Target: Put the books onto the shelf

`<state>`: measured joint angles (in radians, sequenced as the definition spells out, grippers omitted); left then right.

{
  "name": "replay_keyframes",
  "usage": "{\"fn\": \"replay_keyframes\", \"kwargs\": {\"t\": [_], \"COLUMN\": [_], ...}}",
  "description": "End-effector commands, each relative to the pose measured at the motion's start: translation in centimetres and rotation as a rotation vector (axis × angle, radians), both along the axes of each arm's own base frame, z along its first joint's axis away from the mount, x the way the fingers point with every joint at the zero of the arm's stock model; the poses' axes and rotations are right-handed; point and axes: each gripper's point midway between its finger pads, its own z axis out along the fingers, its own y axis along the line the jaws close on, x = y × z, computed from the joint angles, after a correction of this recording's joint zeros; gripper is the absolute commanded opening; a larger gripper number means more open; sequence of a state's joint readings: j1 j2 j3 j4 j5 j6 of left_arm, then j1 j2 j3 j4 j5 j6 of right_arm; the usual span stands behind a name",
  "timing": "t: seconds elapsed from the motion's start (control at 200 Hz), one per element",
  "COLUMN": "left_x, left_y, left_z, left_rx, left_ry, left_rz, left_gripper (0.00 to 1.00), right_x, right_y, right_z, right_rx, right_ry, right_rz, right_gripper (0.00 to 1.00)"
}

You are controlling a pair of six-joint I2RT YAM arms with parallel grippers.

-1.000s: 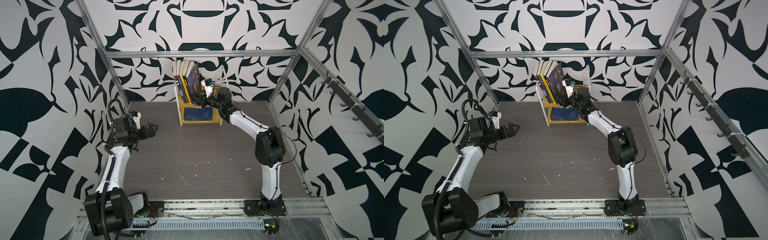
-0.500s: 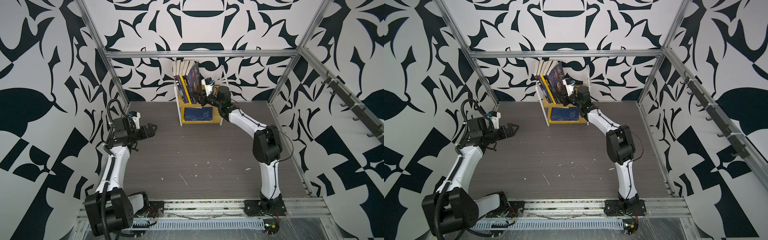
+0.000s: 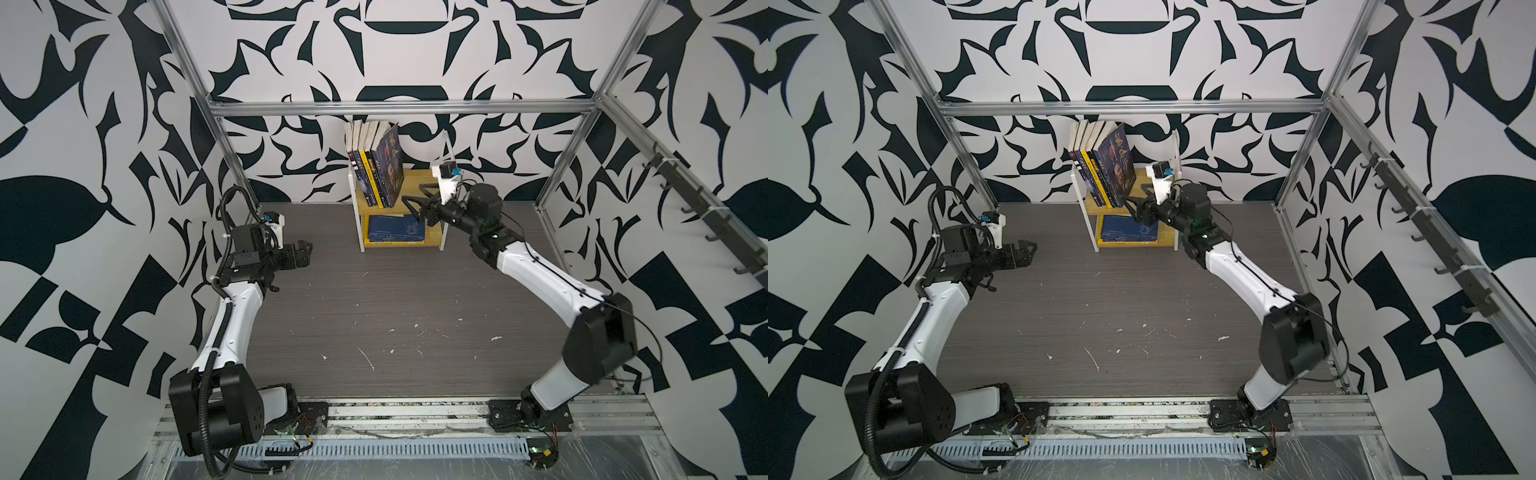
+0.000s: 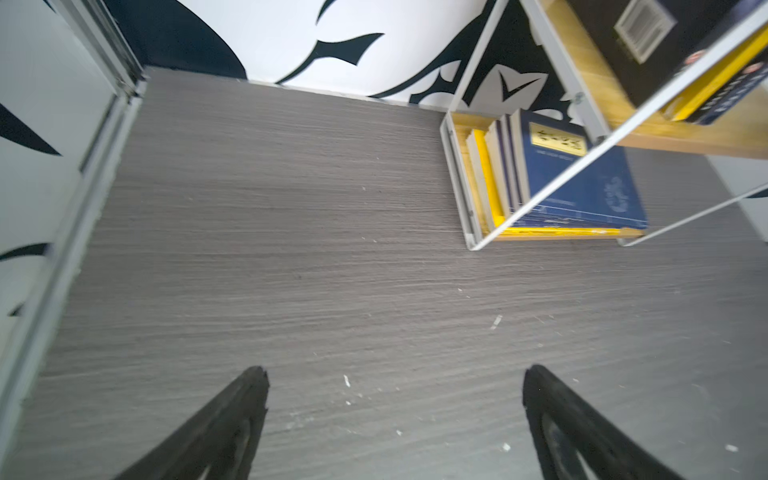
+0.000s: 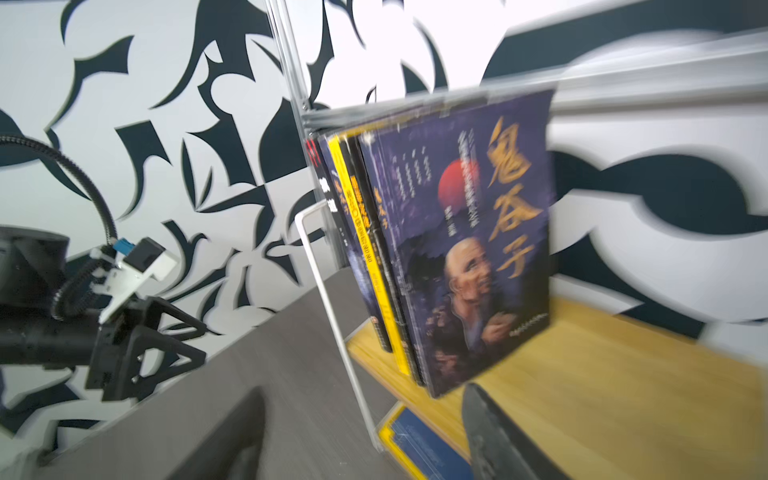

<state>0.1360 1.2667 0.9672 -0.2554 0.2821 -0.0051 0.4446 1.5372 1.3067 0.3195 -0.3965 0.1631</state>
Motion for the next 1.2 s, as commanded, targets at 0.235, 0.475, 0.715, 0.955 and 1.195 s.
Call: {"fn": "replay_keyframes", "kwargs": {"t": [0.235,0.475,0.715,0.955,1.195], "left_x": [1.6,0.6,0.1,-0.7,0.9], "left_y": [0.5,-0.6,-0.1,1.6,3.3], "left_z": [-5.9,-9.1,-10.6,-11.5,-12.2], "left_rx": [0.032,0.045,0.086,0.099,0.086], "left_ry": [-0.144,-0.211,-0.294,-0.347,-0.247], "left_rz": [0.022,0.009,0.040,0.158,0.238], "left_gripper": [0.99,0.99,0.99,0.99,0.99], "right_x": [-6.1,-9.8,-11.0,-10.0,-8.4], "right_y": [-10.6,-19.0,-22.9,-26.0,-28.2], "right_z": [-6.1,-13.0,-18.8,-22.2,-24.6], "right_rx": [-0.115,-0.242,-0.411,-0.366,-0.301], "right_ry": [0.081,0.106,0.108,0.133,0.167], "right_rz": [-0.404,-0.752,-0.911,-1.019,-1.034], "right_gripper": [0.89,0.91,1.00,1.00,0.99]}}
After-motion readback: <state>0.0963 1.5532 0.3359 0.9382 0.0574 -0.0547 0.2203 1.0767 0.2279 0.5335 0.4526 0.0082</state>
